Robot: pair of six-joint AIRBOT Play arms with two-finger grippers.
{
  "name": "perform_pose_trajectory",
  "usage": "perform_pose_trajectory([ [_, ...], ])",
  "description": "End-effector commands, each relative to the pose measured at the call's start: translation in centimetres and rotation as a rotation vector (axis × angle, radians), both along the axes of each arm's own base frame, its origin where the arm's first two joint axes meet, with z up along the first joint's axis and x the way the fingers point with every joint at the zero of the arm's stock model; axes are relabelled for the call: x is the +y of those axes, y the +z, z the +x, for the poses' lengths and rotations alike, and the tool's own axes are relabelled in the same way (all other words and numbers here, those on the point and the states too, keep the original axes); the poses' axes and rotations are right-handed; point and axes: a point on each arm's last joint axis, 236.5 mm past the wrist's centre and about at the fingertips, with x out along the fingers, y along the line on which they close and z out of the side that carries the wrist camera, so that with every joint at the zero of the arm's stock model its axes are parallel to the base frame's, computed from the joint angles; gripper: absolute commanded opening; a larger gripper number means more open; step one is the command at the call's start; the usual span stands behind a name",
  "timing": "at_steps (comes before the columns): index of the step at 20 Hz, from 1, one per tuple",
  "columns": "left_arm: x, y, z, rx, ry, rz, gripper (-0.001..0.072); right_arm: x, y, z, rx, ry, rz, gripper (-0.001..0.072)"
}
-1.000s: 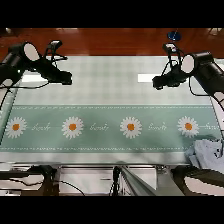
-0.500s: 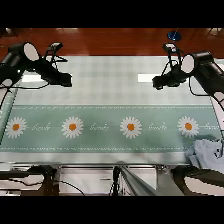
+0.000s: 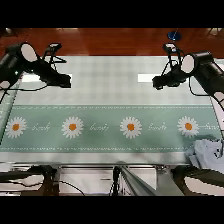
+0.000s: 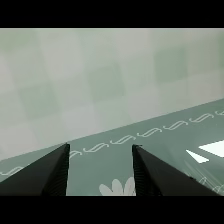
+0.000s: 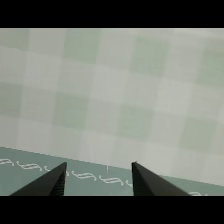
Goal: Fold the shirts.
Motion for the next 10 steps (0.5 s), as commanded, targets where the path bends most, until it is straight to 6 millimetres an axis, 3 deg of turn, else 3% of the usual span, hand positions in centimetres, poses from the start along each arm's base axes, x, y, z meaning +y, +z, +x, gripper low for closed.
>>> perform_pose_trajectory([
  [1,0.2,-1.8,-1.4,0.043,0.001,0.005,0.0454,0.1,0.1,0.0,-0.001,0.001,0.001,0.0493],
  [5,-0.1,-1.0,-0.2,-0.021,0.013,-0.012,0.0454,0.1,0.1,0.0,-0.001,0.001,0.001,0.0493],
  [10,-0.2,-1.0,0.0,-0.026,0.014,-0.016,0.0454,0.0,0.1,0.0,-0.002,0.001,-0.002,0.0493],
])
